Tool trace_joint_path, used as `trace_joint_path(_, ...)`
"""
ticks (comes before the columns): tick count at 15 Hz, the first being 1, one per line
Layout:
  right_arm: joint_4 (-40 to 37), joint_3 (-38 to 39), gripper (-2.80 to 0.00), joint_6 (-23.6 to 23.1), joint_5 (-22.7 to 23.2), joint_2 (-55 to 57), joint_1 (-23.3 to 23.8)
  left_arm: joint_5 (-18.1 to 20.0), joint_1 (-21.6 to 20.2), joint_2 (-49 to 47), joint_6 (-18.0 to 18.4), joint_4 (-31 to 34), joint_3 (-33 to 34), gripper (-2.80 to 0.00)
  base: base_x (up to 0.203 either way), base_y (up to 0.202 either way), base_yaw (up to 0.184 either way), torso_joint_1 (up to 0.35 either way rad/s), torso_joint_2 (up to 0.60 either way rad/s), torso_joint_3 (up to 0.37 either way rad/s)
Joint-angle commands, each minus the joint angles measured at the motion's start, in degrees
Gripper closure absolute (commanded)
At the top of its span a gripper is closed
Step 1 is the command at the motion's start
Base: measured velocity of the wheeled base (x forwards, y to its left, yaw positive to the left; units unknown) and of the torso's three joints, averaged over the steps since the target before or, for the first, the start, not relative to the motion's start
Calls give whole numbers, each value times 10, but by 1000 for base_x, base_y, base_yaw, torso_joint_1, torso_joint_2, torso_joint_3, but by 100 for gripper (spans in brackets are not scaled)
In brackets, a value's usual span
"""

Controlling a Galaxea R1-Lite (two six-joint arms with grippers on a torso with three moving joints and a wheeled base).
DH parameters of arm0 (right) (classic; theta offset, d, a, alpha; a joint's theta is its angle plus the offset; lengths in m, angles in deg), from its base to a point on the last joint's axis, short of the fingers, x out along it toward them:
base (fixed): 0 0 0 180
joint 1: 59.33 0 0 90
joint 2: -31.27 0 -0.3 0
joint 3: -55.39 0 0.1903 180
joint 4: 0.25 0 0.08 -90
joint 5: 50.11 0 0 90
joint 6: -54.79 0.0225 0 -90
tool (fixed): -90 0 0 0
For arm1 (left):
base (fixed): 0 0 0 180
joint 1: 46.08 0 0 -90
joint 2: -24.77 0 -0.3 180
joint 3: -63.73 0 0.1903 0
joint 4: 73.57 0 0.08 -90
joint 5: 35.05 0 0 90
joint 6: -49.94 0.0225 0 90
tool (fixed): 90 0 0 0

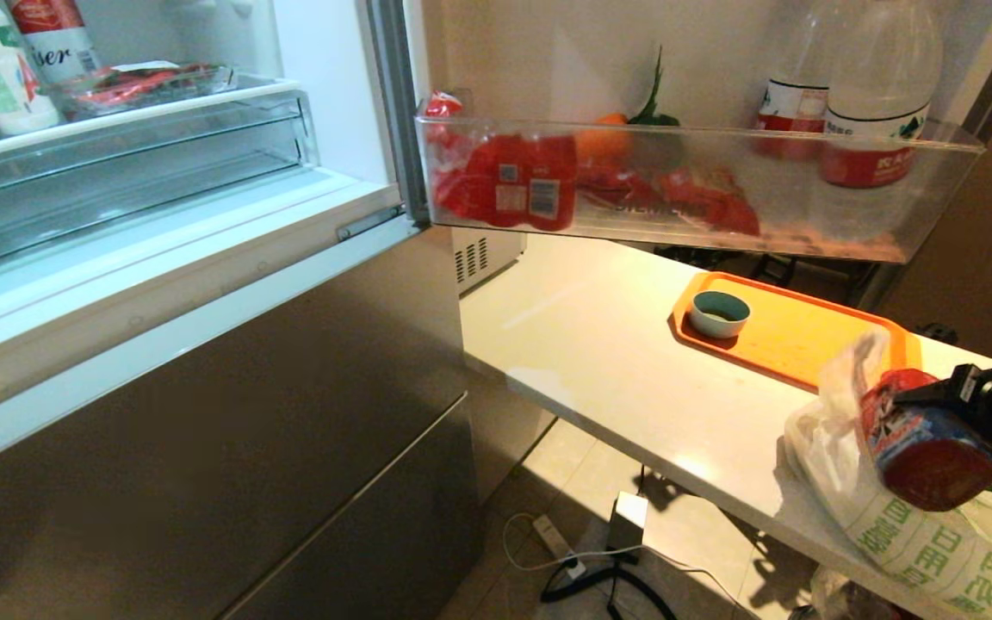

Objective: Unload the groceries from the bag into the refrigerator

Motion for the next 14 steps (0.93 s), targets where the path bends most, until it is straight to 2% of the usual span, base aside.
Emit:
trace_joint_path(1, -7, 18, 0, 1, 0, -60, 0, 0, 0, 0, 0, 0, 0, 0, 0, 0, 0, 0, 0, 0)
trace_joint_path(5, -41, 55, 0, -3, -12, -158, -3, 0, 0, 0, 0, 0, 0, 0, 0, 0, 0, 0, 0, 0)
trace_joint_path(11, -81, 161, 0, -4, -66, -291, -47, 0, 0, 0, 0, 0, 0, 0, 0, 0, 0, 0, 0, 0)
trace_joint_path(14, -77, 206, 0, -52, -72, -315, -51, 0, 0, 0, -1, 1, 0, 0, 0, 0, 0, 0, 0, 0)
